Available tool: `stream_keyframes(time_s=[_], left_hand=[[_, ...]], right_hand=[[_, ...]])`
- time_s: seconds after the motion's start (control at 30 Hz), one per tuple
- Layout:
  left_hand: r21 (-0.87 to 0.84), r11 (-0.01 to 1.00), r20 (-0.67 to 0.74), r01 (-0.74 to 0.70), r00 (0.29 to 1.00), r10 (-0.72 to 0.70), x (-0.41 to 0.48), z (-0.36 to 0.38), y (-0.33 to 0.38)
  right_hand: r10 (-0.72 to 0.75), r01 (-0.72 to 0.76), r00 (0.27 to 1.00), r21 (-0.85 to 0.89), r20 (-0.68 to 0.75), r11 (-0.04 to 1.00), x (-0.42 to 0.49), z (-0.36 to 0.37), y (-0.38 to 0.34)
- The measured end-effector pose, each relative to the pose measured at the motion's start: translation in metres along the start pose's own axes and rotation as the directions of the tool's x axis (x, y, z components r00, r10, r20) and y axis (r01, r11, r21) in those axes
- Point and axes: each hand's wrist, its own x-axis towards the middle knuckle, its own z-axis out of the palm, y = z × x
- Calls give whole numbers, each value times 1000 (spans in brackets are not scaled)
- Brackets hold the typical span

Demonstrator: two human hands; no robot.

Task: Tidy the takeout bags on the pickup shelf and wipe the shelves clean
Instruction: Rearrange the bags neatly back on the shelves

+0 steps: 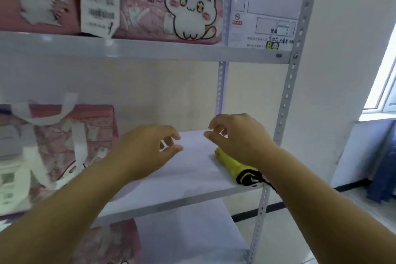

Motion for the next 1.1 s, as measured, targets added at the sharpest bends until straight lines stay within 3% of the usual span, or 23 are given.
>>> stream_keyframes(time_s=[0.33,0.67,0.9,1.0,1.1], left_hand=[[38,990,-315,-138,938,143,-6,-117,29],[145,989,-592,25,804,67,32,-181,8],[187,955,-671,228,740,-45,52,-189,-4],[178,945,-660,274,745,-92,58,-185,-4],[168,930,-648,327,748,-146,64,-181,-4]], right_hand=[[-16,24,974,33,-227,999,28,-91,-46],[62,-23,888,91,-455,996,112,-125,-35],[210,-137,914,223,-347,965,167,-114,-23],[251,-142,927,357,-280,923,180,-107,-17],[255,-149,920,334,-298,931,187,-101,-9]])
